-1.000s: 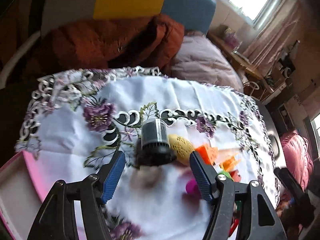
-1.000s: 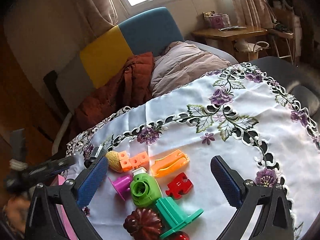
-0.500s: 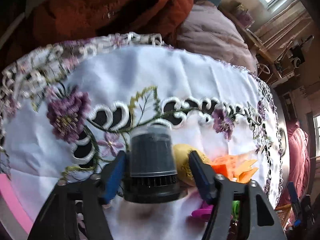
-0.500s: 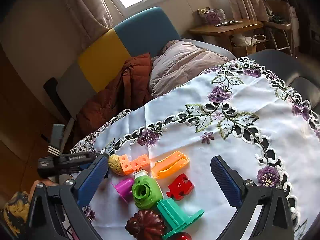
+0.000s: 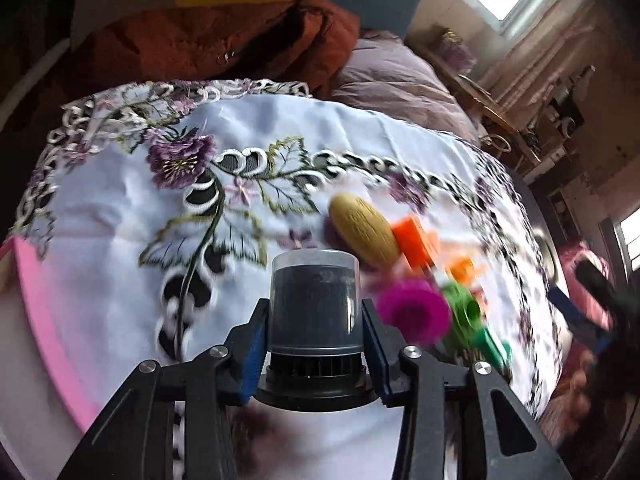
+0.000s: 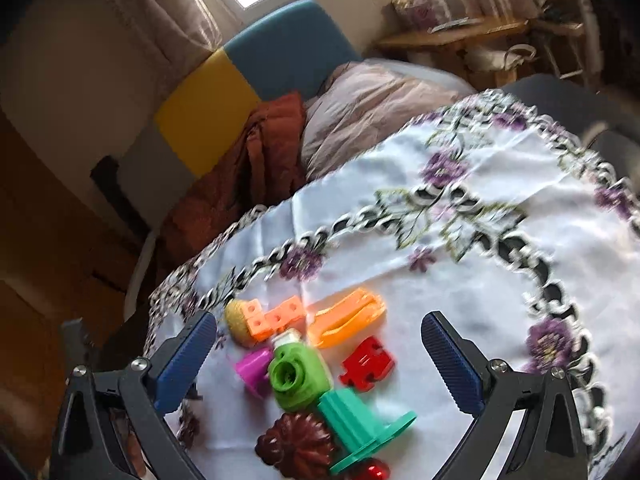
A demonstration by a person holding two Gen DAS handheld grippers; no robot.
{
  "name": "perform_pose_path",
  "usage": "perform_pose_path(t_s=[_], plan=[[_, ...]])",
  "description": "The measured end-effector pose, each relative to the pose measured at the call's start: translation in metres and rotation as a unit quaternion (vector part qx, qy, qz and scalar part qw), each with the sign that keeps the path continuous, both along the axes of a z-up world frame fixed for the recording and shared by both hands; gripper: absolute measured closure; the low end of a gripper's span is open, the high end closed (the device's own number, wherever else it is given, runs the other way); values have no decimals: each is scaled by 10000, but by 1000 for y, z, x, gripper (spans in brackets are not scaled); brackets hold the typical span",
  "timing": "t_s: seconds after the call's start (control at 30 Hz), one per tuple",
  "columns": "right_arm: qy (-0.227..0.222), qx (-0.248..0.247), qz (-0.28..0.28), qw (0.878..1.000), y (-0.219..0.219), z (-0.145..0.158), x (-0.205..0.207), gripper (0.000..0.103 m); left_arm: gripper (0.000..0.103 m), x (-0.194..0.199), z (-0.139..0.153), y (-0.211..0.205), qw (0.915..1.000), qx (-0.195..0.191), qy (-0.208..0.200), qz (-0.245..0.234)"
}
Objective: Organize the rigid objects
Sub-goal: 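Carry the black cylinder into the pink tray and open the left gripper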
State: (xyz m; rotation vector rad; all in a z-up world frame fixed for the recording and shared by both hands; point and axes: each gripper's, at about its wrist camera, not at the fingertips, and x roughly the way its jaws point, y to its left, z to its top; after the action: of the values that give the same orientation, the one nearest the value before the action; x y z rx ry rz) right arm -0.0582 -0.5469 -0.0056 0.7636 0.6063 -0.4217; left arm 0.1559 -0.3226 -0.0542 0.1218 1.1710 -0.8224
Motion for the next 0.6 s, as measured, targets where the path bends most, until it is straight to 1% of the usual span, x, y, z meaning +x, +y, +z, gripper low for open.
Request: perform_pose_path(t_s=[0.07,0.13,0.2,0.27,0.33,0.4,0.5,0.57,0.6], plan=[[47,77,192,9998,4,-4,5,0,60,-15,7,13,9999,-58,-142,-24],[61,123,413,9991,9,-6,9,1,60,-27,10,26,9998,-151,-141,12],[47,150,635,9979,15,-6,12,6,60,-38,14,39,9996,-219,-189,47],[60,158,881,9960,22,-7,17,14,60,-48,20,50,9992,-264,-285,71],[156,167,1297,9913,34,-9,25,17,60,-57,24,62,9988,-343,-324,131],[485,-58,1685,9845,54,-14,36,19,60,-65,30,78,9982,-424,-365,213],[868,-394,2075,9736,77,-20,45,27,60,-68,35,103,9970,-489,-449,400],[1142,-635,2235,9659,87,-25,47,39,60,-67,38,123,9958,-529,-454,599],[1258,-736,2281,9627,91,-27,48,42,60,-65,39,134,9948,-534,-469,731]])
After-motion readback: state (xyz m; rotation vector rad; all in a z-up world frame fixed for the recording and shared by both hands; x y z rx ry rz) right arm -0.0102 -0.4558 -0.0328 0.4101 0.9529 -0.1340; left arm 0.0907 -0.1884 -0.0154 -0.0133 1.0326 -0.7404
